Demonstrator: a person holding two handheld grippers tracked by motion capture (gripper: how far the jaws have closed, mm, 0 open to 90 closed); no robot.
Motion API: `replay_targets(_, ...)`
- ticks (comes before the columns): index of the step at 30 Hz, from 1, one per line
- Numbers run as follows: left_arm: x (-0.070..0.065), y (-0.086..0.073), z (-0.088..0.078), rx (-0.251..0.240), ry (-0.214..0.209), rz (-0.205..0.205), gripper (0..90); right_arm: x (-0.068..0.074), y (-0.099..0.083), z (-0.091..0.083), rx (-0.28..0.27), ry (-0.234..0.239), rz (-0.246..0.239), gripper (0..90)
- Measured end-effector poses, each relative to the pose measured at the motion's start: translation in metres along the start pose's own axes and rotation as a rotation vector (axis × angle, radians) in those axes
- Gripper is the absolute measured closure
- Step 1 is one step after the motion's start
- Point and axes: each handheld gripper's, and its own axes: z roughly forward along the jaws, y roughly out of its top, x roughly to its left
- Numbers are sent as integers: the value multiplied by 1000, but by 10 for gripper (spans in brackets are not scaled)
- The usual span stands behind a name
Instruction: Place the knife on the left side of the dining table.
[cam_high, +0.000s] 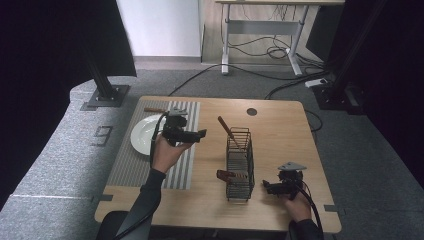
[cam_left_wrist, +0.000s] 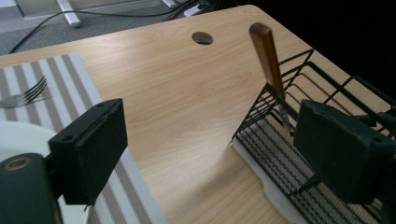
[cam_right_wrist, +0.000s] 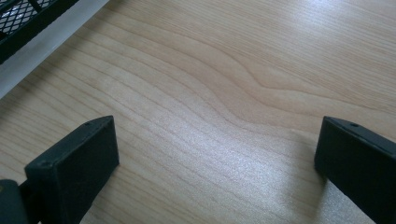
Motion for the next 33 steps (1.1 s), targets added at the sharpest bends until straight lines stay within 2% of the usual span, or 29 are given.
replay_targets(2,-4,5,4,-1,-13,-2,121,0,0,0,2,0,-1,0)
replay_targets(11,-16,24,23,14,-24,-24,194,0,0,0,2,1,-1,0)
replay_targets(15,-23,31,38,20,-33,-48,243,0,0,0,2,1,-1,0)
replay_targets(18,-26,35,47,20,-44,-73,307,0,0,0,2,1,-1,0)
replay_targets(23,-29,39,59,36,-54,-85,420,0,0,0,3,1,0,0)
replay_targets(24,-29,40,62,42,-59,-93,420,0,0,0,3,1,0,0)
replay_targets(26,-29,41,66,47,-63,-106,514,0,0,0,3,1,0,0)
replay_targets(28,-26,40,71,58,-75,-135,585,0,0,0,3,1,0,0)
replay_targets(30,-23,40,73,60,-112,-167,632,0,0,0,3,1,0,0)
replay_targets(33,-22,40,73,59,-137,-188,685,0,0,0,3,1,0,0)
